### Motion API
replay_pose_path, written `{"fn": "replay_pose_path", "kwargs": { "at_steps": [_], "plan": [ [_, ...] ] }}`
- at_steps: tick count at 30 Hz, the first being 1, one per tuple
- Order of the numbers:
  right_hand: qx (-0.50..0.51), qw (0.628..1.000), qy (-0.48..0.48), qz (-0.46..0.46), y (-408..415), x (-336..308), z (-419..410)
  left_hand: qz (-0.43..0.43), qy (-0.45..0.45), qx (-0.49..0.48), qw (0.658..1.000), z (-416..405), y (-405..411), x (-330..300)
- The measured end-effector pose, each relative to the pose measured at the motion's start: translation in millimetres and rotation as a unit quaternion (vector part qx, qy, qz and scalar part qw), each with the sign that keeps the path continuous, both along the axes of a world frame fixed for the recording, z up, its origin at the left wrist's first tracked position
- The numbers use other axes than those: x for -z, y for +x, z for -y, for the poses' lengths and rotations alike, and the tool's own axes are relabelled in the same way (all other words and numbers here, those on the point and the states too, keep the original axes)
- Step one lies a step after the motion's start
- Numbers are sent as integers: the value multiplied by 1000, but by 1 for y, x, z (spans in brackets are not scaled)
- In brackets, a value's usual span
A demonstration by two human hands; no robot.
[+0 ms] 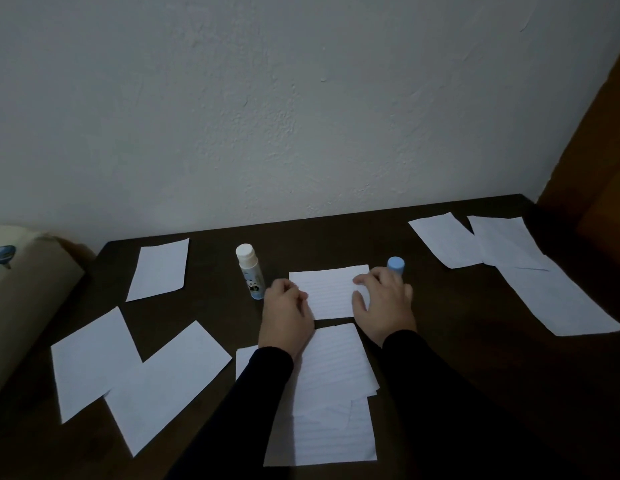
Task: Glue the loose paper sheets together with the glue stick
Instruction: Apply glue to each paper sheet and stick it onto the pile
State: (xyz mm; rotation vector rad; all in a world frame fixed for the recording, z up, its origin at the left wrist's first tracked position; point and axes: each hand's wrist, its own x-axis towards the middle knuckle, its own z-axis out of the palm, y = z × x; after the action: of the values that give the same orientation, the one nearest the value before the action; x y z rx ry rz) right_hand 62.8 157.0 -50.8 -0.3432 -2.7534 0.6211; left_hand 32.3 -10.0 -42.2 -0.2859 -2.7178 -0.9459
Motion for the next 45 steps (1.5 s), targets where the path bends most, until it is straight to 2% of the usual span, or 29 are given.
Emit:
{"fn": "replay_pose_path", "kwargs": {
  "at_steps": [2,4,6,12,18,21,23,25,27,29,32,34,36,38,41,45],
  "plan": [
    [-72,997,37,18,-1,-1,2,16,-104,34,994,-4,-5,-8],
    [-113,991,58,38,-3,-3,3,56,-220,63,972,-10,-10,-24],
    [-129,988,53,72,-7,-7,4,64,-243,74,965,-12,-12,-31],
    [-144,975,48,164,-13,-10,8,4,-27,38,999,-3,7,-15],
    [-184,958,55,213,-7,-9,2,10,-26,7,1000,0,14,-8],
    [-189,954,68,221,-7,-10,1,59,-26,14,998,1,6,-10],
    [-189,954,71,220,-7,-9,1,110,47,13,993,4,0,-16],
    [-189,953,72,224,-7,-7,1,149,167,-20,974,7,-3,-23],
    [-191,951,69,234,-10,-8,2,148,222,-53,962,9,-6,-29],
    [-193,950,63,239,-11,-11,2,113,167,-37,979,5,-7,-32],
    [-187,958,35,213,-12,-18,1,50,-1,51,997,-8,-7,-29],
    [-171,970,32,172,-14,-22,-1,22,-117,95,988,-17,-9,-22],
    [-156,975,42,153,-18,-22,-2,45,-197,120,972,-23,-12,-18],
    [-159,968,67,180,-21,-18,-2,79,-262,153,950,-27,-16,-13],
    [-170,952,120,223,-22,-8,1,118,-298,171,932,-26,-19,-11],
    [-160,952,109,236,-23,-4,3,148,-307,157,927,-25,-21,-13]
  ]
}}
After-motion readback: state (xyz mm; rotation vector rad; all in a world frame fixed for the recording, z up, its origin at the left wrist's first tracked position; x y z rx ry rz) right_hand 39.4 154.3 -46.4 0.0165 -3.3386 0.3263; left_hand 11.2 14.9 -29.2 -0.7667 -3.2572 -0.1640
